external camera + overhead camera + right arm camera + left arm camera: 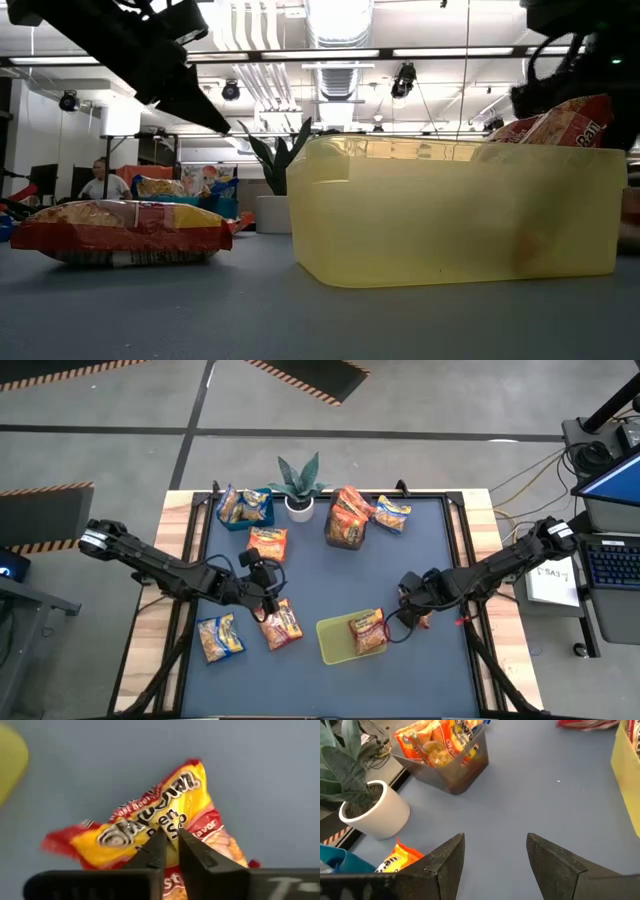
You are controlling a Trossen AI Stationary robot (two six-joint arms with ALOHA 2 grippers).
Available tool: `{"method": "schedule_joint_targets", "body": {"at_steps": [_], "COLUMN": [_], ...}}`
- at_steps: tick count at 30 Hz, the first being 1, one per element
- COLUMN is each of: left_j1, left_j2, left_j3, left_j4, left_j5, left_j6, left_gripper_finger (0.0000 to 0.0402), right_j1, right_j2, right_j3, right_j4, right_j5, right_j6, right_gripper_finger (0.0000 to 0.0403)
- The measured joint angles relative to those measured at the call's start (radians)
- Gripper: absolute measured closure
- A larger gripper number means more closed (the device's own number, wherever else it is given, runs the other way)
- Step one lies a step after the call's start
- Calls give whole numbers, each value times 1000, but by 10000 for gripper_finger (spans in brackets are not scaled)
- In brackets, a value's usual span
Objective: Sort Maruchan noodles
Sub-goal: Put the red bag into the yellow bin
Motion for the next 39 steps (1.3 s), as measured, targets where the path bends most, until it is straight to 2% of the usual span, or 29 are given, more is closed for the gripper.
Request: {"method": "schedule_joint_targets", "body": {"at_steps": [4, 7, 9, 13, 17, 22, 26, 29, 33, 39], "left_j1": [0, 1, 1, 1, 1, 0, 0, 0, 1, 4], "left_j2": [0, 0, 0, 0, 0, 0, 5, 20, 46, 78], "left_j3": [0, 0, 0, 0, 0, 0, 0, 0, 0, 0], "left_j4": [35, 68, 99, 158, 189, 192, 197, 213, 229, 288], "left_j5": [-29, -36, -36, -36, -35, -32, -33, -33, -33, -33], "left_j6": [31, 61, 75, 90, 93, 74, 73, 74, 83, 110], "left_gripper_finger": [206, 206, 206, 206, 206, 206, 206, 206, 206, 206], "right_j1": [-30, -77, -112, -177, -224, -262, -261, -261, -261, -262], "right_j2": [-1, -1, -1, 2, -12, -28, -24, -12, 4, 24], "right_j3": [17, 20, 18, 13, 54, 105, 93, 58, 10, -15], "right_j4": [53, 99, 169, 356, 369, 191, 41, -4, 79, 446], "right_j5": [220, 344, 403, 438, 364, 119, 67, 54, 51, 4], "right_j6": [-90, -164, -223, -389, -476, -415, -290, -215, -202, -351], "right_gripper_finger": [393, 394, 394, 394, 394, 394, 394, 394, 394, 394]}}
